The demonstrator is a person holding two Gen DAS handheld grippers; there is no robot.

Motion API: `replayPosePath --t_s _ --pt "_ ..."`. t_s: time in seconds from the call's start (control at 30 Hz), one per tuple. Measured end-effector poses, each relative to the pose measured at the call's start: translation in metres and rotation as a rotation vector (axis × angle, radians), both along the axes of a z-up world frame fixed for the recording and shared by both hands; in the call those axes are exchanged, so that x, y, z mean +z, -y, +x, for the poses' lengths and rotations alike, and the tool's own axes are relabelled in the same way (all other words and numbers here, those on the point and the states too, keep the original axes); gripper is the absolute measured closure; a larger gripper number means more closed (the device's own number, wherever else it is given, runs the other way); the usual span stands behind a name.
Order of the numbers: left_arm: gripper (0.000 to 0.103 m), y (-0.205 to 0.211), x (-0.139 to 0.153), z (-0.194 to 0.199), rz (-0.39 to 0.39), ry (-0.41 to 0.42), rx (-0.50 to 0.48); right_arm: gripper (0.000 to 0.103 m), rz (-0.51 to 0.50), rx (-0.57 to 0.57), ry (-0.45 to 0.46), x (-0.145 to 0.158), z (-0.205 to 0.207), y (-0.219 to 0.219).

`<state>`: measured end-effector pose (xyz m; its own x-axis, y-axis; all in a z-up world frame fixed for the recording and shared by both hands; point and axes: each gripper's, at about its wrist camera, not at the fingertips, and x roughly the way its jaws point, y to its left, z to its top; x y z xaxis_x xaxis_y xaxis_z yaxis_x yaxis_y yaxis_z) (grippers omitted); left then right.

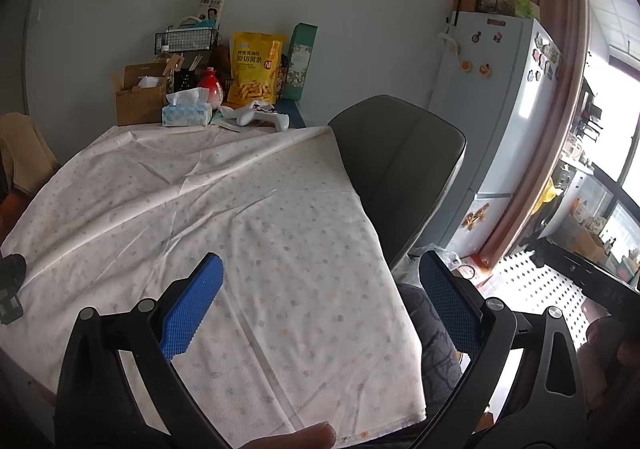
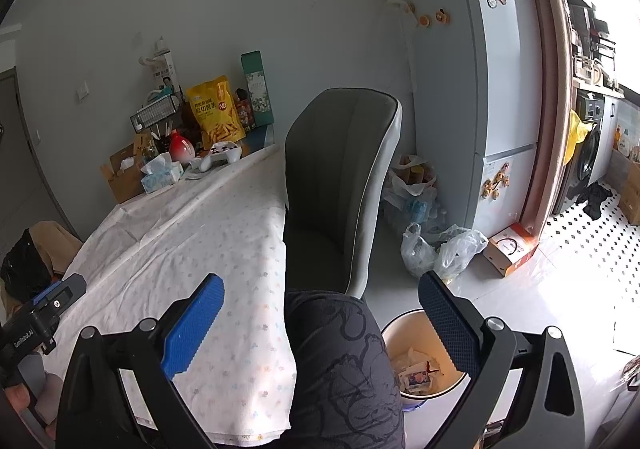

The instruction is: Collect trash

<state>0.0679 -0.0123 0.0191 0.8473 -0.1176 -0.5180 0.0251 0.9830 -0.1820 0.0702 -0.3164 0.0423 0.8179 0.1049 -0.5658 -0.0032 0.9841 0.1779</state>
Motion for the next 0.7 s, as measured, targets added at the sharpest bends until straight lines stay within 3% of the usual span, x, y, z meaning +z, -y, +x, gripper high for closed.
replayPosePath --t_s 0.7 --pt "0.006 -0.0025 -0.0020 0.0022 -0.014 -0.006 -0.009 0.008 0.001 0.010 -0.007 -0.0029 0.0025 -0.0033"
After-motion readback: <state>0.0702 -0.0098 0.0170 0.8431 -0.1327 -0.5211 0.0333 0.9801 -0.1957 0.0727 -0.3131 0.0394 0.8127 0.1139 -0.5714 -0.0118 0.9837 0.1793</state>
